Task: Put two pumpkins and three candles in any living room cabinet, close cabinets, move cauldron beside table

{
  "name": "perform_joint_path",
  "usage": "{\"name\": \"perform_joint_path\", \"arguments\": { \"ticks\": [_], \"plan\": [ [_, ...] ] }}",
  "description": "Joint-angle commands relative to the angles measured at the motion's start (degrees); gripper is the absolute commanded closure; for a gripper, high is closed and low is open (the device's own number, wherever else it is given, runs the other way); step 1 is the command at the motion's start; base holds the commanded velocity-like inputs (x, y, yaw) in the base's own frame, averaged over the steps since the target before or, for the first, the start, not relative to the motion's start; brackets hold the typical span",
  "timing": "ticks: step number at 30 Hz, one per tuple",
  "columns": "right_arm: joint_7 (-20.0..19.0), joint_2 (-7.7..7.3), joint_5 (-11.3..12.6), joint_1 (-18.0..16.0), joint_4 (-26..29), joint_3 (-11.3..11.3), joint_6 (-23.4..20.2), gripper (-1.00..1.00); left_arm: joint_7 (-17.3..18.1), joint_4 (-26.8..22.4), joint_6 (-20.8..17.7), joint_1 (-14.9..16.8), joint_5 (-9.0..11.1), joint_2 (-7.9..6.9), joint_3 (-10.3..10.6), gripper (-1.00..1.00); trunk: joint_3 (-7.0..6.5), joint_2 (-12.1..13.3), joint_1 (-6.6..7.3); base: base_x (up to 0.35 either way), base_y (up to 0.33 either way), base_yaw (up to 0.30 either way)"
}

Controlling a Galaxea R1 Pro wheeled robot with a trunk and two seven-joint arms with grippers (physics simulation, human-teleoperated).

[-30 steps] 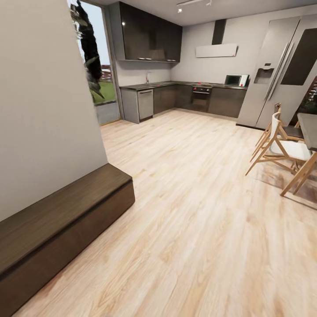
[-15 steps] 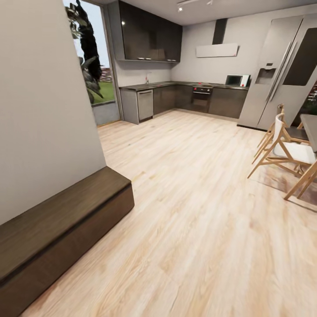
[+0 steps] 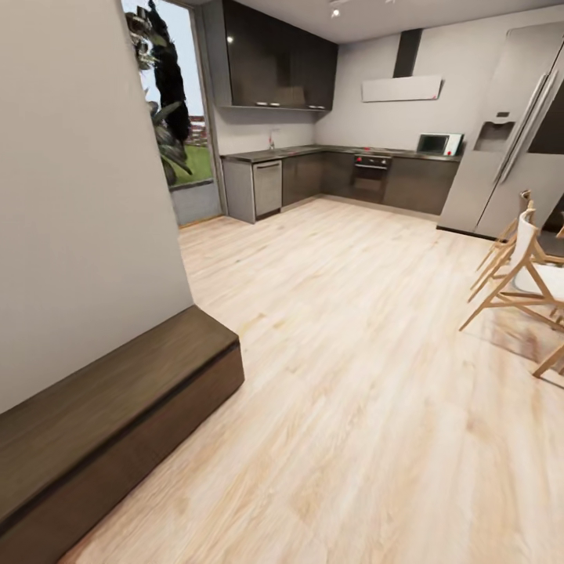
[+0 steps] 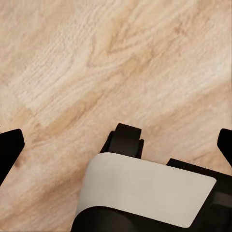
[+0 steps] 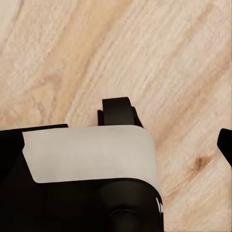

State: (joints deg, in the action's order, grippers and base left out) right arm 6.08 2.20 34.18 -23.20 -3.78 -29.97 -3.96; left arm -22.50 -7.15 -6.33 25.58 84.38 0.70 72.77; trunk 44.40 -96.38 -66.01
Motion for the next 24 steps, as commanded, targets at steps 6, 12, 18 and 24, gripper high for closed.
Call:
{"name": "perform_joint_path", "arguments": {
  "ticks": [6, 12, 18, 24],
  "plan": [
    [0.1, 0.08, 0.0, 0.0, 0.0, 0.0, 0.0, -1.00, 0.0, 0.1, 0.0, 0.0, 0.0, -0.08, 0.0, -1.00, 0.00, 0.0, 0.00, 0.098, 0.000, 0.280],
    [0.2, 0.09, 0.1, 0.0, 0.0, 0.0, 0.0, -1.00, 0.0, 0.1, 0.1, 0.0, 0.0, -0.13, 0.0, -1.00, 0.00, 0.0, 0.00, 0.003, 0.000, 0.287],
    [0.3, 0.09, 0.1, 0.0, 0.0, 0.0, 0.0, -1.00, 0.0, 0.0, 0.1, 0.0, 0.0, -0.09, 0.0, -1.00, 0.00, 0.0, 0.00, 0.000, 0.000, 0.288],
    [0.3, 0.09, 0.1, 0.0, 0.0, 0.0, 0.0, -1.00, 0.0, 0.0, 0.2, 0.0, 0.2, -0.09, 0.0, -1.00, 0.00, 0.0, 0.00, 0.000, 0.000, 0.288]
  ]
}}
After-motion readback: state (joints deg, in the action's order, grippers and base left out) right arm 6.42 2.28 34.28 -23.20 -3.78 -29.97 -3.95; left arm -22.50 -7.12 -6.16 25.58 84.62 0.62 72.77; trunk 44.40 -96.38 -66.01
